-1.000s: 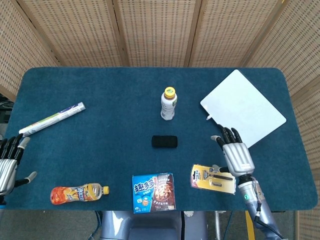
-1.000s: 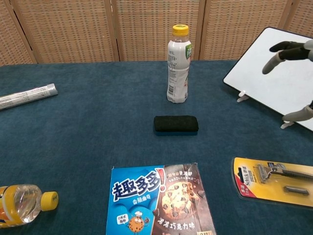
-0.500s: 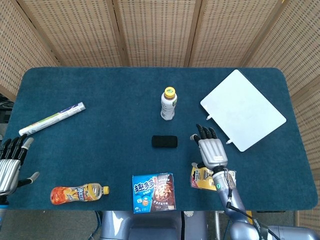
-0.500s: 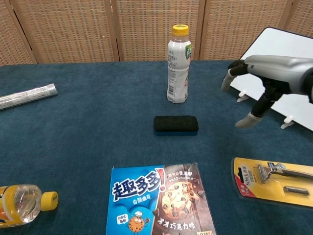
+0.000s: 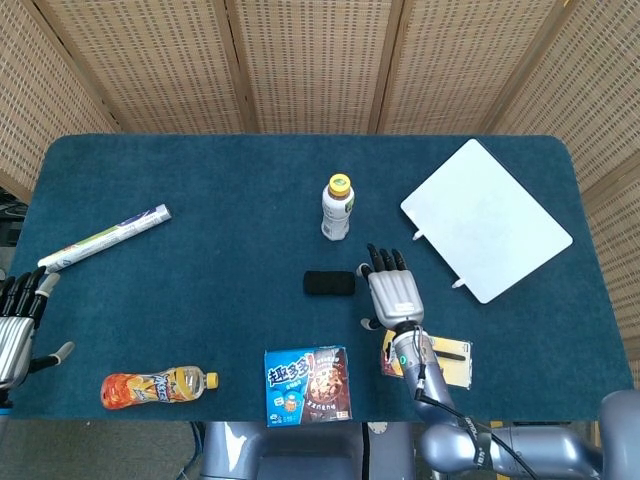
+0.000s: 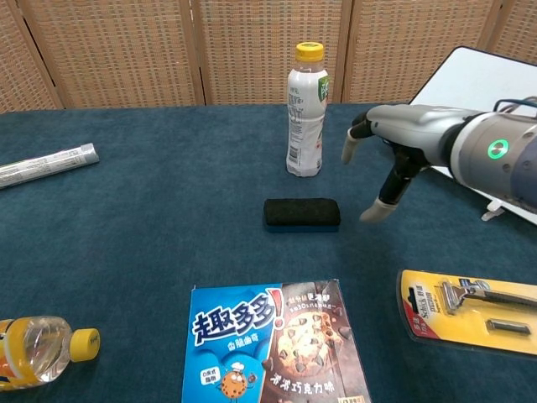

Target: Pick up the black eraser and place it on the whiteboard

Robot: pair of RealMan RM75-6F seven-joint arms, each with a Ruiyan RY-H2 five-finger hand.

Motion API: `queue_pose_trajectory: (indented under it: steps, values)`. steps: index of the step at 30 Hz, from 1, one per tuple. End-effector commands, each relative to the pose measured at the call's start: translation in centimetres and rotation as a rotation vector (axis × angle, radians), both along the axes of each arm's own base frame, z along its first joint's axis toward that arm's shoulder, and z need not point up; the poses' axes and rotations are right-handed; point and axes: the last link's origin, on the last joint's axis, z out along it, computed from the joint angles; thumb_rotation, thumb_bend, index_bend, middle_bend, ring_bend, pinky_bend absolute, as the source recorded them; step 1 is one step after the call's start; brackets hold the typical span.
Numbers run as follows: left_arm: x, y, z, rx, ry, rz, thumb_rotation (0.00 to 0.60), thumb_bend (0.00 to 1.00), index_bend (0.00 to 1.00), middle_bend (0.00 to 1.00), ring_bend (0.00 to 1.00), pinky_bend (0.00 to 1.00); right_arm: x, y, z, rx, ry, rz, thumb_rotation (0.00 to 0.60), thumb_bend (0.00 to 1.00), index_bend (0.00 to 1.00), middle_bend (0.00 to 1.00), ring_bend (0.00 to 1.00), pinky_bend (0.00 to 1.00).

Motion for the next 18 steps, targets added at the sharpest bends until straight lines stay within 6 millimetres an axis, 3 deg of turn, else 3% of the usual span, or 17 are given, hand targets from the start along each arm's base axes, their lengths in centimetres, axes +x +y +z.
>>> queue_pose_trajectory:
  steps: [1, 18]
  values:
    - [-0.1, 0.0, 0.1, 0.001, -0.001, 0.001, 0.6, 0.18, 0.0, 0.0, 0.0, 0.0, 0.6, -0.3, -1.0, 0.005, -0.004, -0.001, 0.6, 0.03, 0.27, 0.0, 0.0, 0.0]
    - [-0.8, 0.5, 0.3, 0.003, -0.009, 0.026, 0.6, 0.18, 0.0, 0.0, 0.0, 0.0, 2.5, -2.2, -4.8, 0.034, -0.003, -0.056, 0.6, 0.05, 0.27, 0.0, 0.0, 0.0]
